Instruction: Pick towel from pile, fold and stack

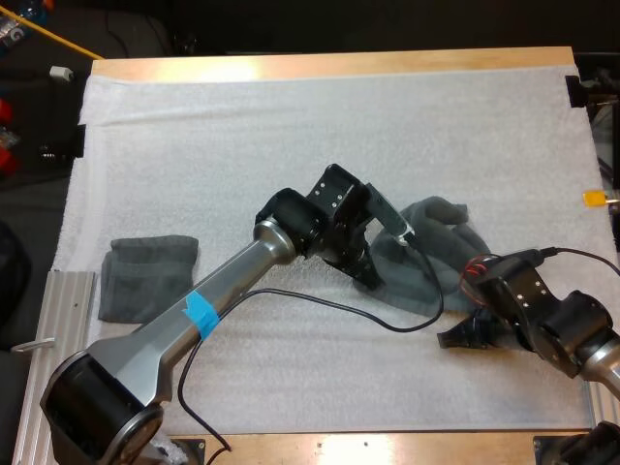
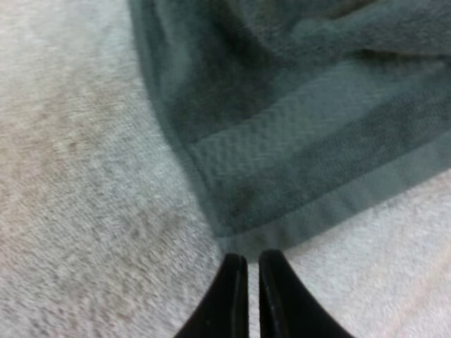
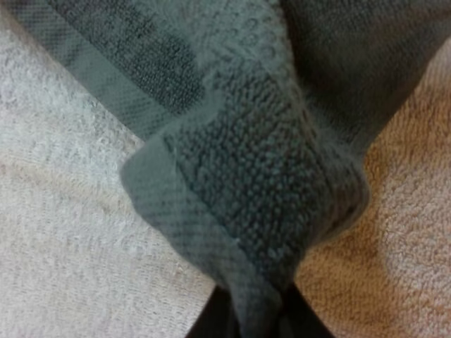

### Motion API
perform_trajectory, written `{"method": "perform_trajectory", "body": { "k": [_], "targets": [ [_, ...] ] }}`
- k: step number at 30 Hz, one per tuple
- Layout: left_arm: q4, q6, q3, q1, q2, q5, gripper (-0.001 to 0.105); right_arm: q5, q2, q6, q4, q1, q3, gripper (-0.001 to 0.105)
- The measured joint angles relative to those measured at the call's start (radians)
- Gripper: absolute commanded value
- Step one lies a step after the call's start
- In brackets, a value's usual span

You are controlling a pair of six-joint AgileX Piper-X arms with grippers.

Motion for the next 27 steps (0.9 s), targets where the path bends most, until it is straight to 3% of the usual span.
{"method": "perform_trajectory", "body": {
  "k": [2, 5, 6, 13, 19, 27],
  "targets": [
    [0.0, 0.001, 0.0, -0.002, 0.011, 0.014, 0.021, 0.0, 0.0, 0.0, 0.0, 0.0, 0.0, 0.0],
    [-0.006, 0.027, 0.0, -0.013, 0.031, 0.002, 0.056, -0.002, 0.0, 0.0, 0.0, 0.0, 0.0, 0.0],
    [-0.012, 0.043, 0.0, -0.019, 0.037, -0.002, 0.064, -0.006, 0.0, 0.0, 0.0, 0.0, 0.0, 0.0],
    [-0.044, 0.11, 0.0, -0.07, 0.132, -0.093, 0.045, -0.007, 0.0, 0.0, 0.0, 0.0, 0.0, 0.0],
    [-0.047, 0.112, 0.0, -0.061, 0.205, -0.153, 0.05, -0.007, 0.0, 0.0, 0.0, 0.0, 0.0, 0.0],
    [-0.05, 0.112, 0.0, -0.058, 0.248, -0.097, 0.05, -0.007, 0.0, 0.0, 0.002, 0.0, 0.0, 0.0]
  ]
}}
